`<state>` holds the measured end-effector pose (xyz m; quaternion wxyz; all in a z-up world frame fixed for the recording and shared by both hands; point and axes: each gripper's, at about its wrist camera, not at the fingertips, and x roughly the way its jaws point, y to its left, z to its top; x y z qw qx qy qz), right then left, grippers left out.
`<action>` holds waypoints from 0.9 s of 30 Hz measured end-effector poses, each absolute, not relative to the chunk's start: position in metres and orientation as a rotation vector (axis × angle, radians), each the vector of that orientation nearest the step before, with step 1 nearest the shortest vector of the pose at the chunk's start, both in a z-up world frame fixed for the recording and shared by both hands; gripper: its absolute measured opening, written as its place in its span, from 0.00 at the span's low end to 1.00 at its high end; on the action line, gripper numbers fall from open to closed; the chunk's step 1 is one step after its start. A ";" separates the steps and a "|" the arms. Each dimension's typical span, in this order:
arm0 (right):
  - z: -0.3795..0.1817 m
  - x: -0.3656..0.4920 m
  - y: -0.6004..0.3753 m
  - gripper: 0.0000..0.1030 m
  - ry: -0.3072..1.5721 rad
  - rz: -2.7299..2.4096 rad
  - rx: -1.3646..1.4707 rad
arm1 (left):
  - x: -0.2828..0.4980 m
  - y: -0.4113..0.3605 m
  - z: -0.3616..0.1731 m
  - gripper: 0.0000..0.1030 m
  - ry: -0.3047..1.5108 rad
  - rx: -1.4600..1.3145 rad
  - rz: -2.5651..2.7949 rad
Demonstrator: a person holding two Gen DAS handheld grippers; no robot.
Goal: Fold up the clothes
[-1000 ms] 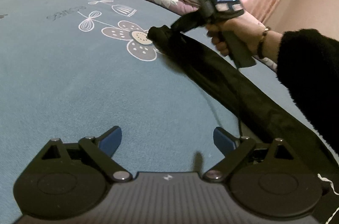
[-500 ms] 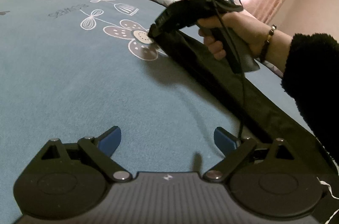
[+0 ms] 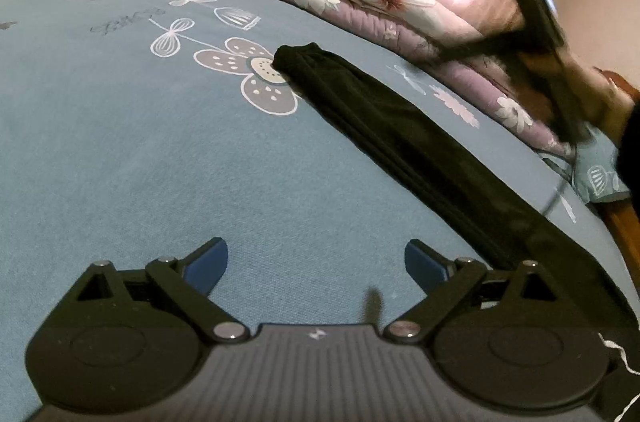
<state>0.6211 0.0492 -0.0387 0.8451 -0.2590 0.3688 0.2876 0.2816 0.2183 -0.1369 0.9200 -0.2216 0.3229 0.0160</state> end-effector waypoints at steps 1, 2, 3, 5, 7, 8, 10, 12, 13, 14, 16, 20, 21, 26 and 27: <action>-0.044 0.626 0.023 0.56 0.812 0.562 -0.551 | 0.282 0.219 -0.137 0.92 0.664 -0.459 0.032; -0.050 0.626 -0.002 0.56 0.848 0.527 -0.538 | 0.282 0.219 -0.137 0.92 0.663 -0.460 0.033; -0.055 0.626 -0.025 0.56 0.880 0.501 -0.518 | 0.282 0.219 -0.137 0.92 0.663 -0.462 0.033; -0.066 0.623 -0.060 0.55 0.922 0.475 -0.487 | 0.282 0.217 -0.137 0.92 0.664 -0.449 0.033; -0.077 0.620 -0.091 0.55 0.957 0.456 -0.454 | 0.283 0.216 -0.137 0.92 0.664 -0.437 0.034; -0.080 0.618 -0.102 0.54 0.970 0.463 -0.437 | 0.283 0.215 -0.137 0.92 0.665 -0.430 0.034; -0.087 0.615 -0.110 0.54 0.976 0.468 -0.428 | 0.284 0.213 -0.137 0.92 0.665 -0.418 0.034; -0.093 0.613 -0.116 0.54 0.996 0.506 -0.413 | 0.284 0.212 -0.138 0.94 0.666 -0.405 0.035; -0.098 0.615 -0.116 0.54 1.008 0.526 -0.412 | 0.284 0.211 -0.138 0.94 0.666 -0.399 0.035; -0.101 0.615 -0.114 0.54 1.019 0.538 -0.429 | 0.285 0.210 -0.138 0.95 0.667 -0.393 0.035; -0.107 0.613 -0.113 0.54 1.028 0.557 -0.449 | 0.285 0.208 -0.138 0.96 0.667 -0.380 0.036; -0.117 0.612 -0.117 0.48 1.040 0.571 -0.445 | 0.286 0.205 -0.138 0.97 0.669 -0.355 0.036; -0.117 0.612 -0.118 0.47 1.035 0.576 -0.443 | 0.286 0.205 -0.138 0.97 0.669 -0.352 0.036; -0.116 0.620 -0.127 0.49 1.046 0.574 -0.402 | 0.286 0.205 -0.139 0.98 0.666 -0.354 0.032; -0.117 0.621 -0.129 0.48 1.050 0.576 -0.388 | 0.286 0.205 -0.139 0.98 0.665 -0.350 0.031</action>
